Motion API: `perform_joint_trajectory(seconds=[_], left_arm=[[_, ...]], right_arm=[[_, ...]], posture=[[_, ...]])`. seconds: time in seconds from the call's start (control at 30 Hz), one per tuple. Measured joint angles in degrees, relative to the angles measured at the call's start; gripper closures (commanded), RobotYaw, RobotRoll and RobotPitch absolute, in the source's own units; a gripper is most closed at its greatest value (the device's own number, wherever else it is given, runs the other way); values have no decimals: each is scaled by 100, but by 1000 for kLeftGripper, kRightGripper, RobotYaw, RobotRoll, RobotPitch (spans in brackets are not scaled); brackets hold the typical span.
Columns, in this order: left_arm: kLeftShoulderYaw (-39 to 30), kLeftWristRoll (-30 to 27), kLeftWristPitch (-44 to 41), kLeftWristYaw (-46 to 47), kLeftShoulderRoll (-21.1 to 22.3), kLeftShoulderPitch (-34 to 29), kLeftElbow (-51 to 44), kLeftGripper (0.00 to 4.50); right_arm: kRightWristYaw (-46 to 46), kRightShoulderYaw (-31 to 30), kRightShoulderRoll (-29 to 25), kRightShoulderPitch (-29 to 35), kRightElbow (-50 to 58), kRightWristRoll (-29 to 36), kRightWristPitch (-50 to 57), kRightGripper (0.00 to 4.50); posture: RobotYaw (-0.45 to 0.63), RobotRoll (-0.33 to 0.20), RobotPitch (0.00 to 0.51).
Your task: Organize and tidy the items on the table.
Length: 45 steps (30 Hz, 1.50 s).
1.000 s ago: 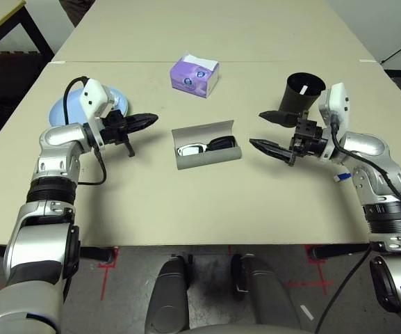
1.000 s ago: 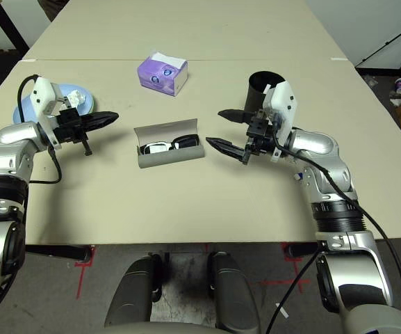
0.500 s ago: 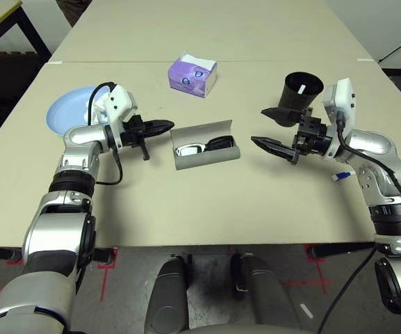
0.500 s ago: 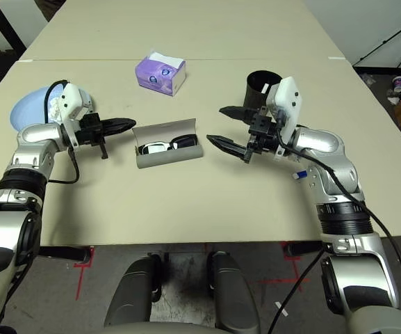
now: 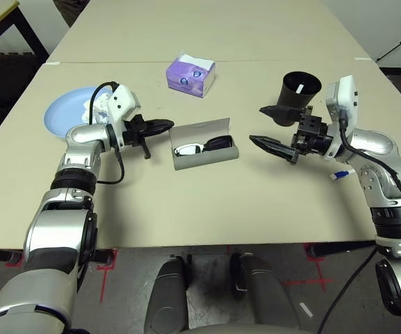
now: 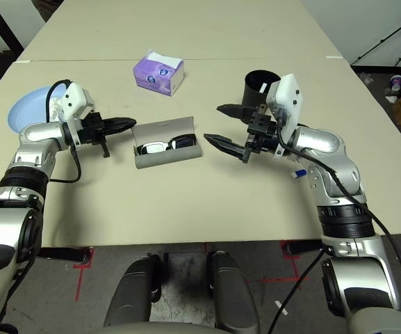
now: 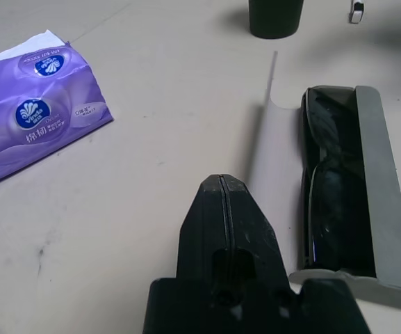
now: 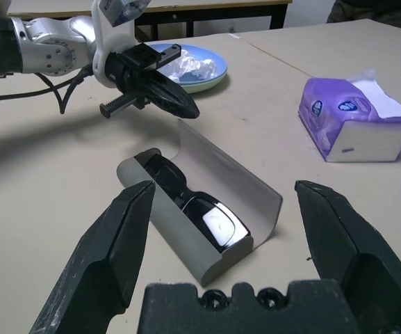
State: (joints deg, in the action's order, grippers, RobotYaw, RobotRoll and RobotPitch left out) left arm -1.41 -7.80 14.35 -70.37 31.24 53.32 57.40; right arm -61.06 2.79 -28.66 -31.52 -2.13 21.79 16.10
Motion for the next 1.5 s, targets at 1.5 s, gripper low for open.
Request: perform_joint_trajectory(seconds=[1.5], left_arm=[[220,162,-270,-549,60,-286,-345,4469]], right_arm=[[145,-36,-93,-77,210,89,156,0]], posture=[[-99,0,190]])
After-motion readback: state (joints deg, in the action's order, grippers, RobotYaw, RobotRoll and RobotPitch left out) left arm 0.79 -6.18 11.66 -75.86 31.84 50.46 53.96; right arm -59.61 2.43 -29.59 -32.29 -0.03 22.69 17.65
